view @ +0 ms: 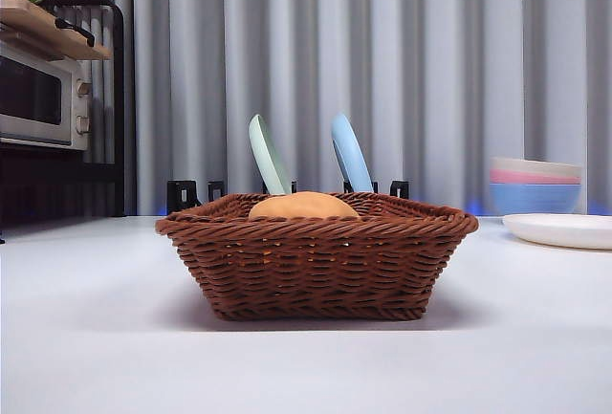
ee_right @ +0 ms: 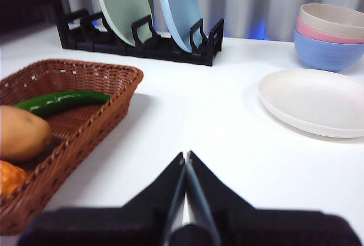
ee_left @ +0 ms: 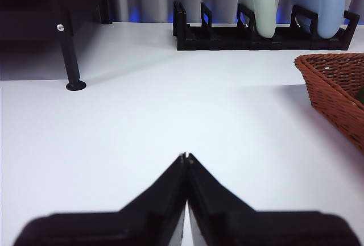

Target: Pick up the basket,pick up the corn from the table,pick up the potato from the table,pick up the cucumber from the table,put all items into the basket

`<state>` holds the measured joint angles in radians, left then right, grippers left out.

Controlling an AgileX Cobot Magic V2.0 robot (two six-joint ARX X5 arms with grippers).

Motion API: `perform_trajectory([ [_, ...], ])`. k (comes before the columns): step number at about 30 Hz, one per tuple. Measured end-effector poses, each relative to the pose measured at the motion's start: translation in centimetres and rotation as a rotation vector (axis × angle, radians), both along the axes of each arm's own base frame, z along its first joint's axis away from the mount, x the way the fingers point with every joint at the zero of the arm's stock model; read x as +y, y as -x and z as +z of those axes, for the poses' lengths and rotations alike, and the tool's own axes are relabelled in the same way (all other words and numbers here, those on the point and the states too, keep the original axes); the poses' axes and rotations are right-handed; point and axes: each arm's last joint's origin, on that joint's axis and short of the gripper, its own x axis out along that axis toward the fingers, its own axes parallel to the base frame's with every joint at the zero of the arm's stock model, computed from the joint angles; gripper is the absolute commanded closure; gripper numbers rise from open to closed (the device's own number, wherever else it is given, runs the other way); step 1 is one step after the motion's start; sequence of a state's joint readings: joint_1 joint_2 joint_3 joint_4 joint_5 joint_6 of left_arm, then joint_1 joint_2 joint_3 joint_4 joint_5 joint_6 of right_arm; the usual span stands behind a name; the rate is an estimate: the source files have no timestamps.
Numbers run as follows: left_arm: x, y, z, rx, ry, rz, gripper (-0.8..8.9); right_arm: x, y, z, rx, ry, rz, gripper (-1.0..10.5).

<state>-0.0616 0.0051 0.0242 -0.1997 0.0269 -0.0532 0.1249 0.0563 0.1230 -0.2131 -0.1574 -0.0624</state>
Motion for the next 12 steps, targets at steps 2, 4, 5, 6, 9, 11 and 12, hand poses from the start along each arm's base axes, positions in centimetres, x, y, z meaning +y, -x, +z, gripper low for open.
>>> perform_trajectory([
  [2,0.0,0.0,0.0,0.000,0.000,0.000,8.16,0.0,0.0,-0.1,-0.004,-0.008,-0.001,9.5],
  [4,0.0,0.0,0.0,0.000,0.000,0.000,8.16,0.0,0.0,-0.3,-0.011,-0.015,-0.002,9.5],
  [5,0.0,0.0,0.0,0.000,0.000,0.000,8.16,0.0,0.0,-0.4,-0.018,-0.017,-0.002,9.5],
  [6,0.0,0.0,0.0,0.000,0.000,0.000,8.16,0.0,0.0,-0.6,-0.024,-0.017,-0.002,9.5],
  [9,0.0,0.0,0.0,0.000,0.000,0.000,8.16,0.0,-0.2,-1.6,-0.031,-0.019,-0.002,9.5],
  [11,0.0,0.0,0.0,0.000,0.000,0.000,8.17,0.0,-0.3,-2.4,-0.007,-0.019,-0.002,9.5],
  [12,0.0,0.0,0.0,0.000,0.000,0.000,8.16,0.0,-0.3,-2.6,0.001,-0.018,-0.003,9.5],
])
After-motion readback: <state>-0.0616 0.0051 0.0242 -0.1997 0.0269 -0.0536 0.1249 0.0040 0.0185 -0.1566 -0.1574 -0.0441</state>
